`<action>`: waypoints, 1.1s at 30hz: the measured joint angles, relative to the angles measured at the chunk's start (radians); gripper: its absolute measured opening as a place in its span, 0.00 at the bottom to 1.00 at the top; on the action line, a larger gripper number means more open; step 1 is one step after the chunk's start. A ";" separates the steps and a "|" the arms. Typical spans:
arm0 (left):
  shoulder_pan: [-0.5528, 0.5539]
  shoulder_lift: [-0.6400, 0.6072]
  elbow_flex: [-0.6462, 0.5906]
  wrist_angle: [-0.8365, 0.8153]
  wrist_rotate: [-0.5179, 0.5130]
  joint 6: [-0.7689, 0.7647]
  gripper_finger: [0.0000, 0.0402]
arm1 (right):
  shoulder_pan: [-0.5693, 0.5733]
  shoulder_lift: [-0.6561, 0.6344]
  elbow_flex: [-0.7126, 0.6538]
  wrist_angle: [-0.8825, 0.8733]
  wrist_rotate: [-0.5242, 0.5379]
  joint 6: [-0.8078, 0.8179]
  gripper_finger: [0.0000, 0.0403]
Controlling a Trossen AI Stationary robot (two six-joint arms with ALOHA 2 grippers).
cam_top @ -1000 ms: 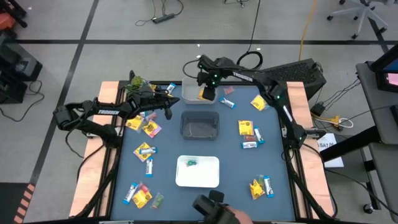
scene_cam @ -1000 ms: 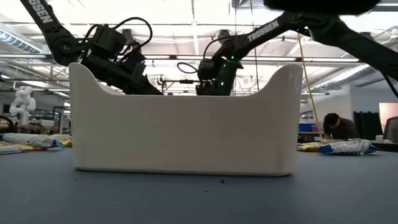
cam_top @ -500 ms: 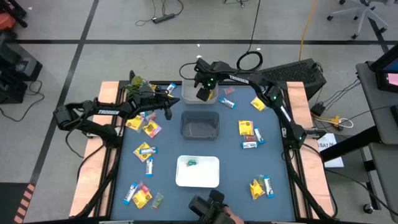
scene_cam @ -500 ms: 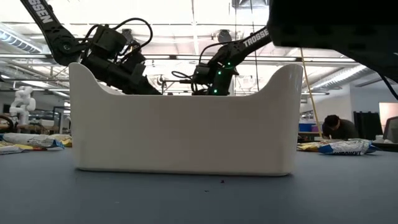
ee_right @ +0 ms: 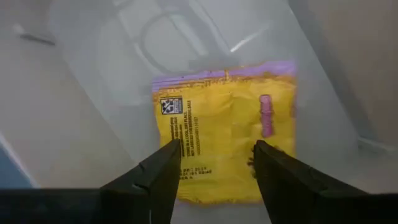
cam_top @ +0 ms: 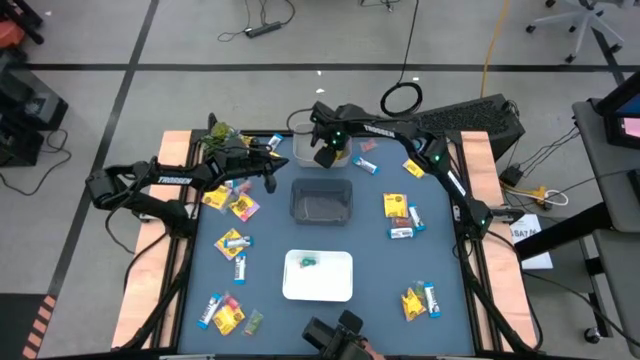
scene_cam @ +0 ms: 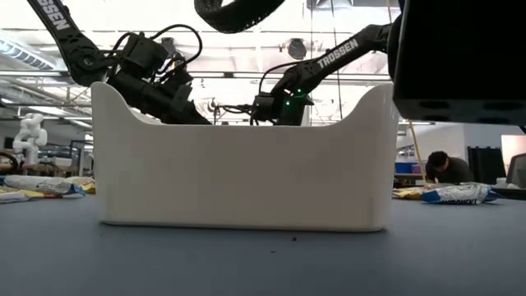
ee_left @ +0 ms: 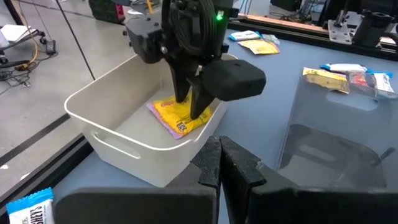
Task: Sort candy
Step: Put the yellow candy into the black bin
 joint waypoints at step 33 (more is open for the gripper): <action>0.000 0.000 0.000 -0.011 0.000 0.000 0.02 | -0.022 0.009 0.138 -0.133 0.039 -0.203 0.07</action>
